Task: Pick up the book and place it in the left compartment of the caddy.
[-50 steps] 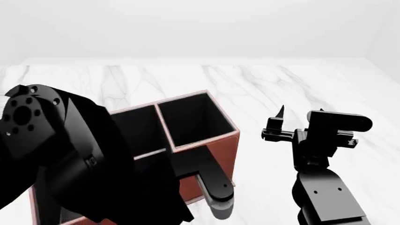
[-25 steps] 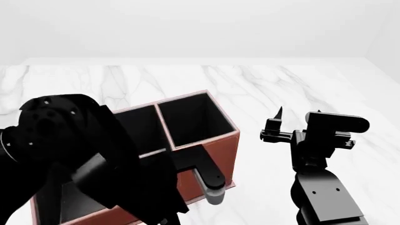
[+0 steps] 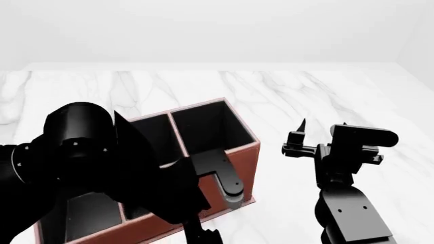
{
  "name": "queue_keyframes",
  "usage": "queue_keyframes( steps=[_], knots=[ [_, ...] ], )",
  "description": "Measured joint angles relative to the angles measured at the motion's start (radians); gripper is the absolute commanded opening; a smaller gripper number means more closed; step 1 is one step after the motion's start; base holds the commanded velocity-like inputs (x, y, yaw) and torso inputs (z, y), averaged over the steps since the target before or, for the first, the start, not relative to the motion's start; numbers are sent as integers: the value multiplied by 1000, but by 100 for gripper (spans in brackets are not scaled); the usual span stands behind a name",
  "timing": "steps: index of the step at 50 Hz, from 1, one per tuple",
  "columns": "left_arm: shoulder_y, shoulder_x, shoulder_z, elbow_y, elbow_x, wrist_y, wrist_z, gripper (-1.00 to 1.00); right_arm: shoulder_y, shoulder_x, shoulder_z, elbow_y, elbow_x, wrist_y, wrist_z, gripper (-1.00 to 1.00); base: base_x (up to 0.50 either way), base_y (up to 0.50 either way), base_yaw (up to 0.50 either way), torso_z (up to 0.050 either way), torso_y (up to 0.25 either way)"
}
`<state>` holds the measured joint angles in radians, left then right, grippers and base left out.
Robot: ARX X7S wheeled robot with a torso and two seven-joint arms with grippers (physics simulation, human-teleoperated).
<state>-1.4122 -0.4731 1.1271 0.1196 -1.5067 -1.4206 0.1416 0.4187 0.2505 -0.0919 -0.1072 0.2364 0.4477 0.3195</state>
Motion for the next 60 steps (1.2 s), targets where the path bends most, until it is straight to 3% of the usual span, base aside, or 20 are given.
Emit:
queue_keyframes(
  steps=[12, 60],
  knots=[
    [-14, -8, 42, 44, 129, 79, 159, 100, 0, 2, -3, 1, 5, -2, 3, 100, 0, 0, 0, 0, 0],
    [36, 94, 164, -2, 282, 233, 395, 100, 13, 10, -14, 9, 25, -1, 12, 100, 0, 0, 0, 0, 0]
  ],
)
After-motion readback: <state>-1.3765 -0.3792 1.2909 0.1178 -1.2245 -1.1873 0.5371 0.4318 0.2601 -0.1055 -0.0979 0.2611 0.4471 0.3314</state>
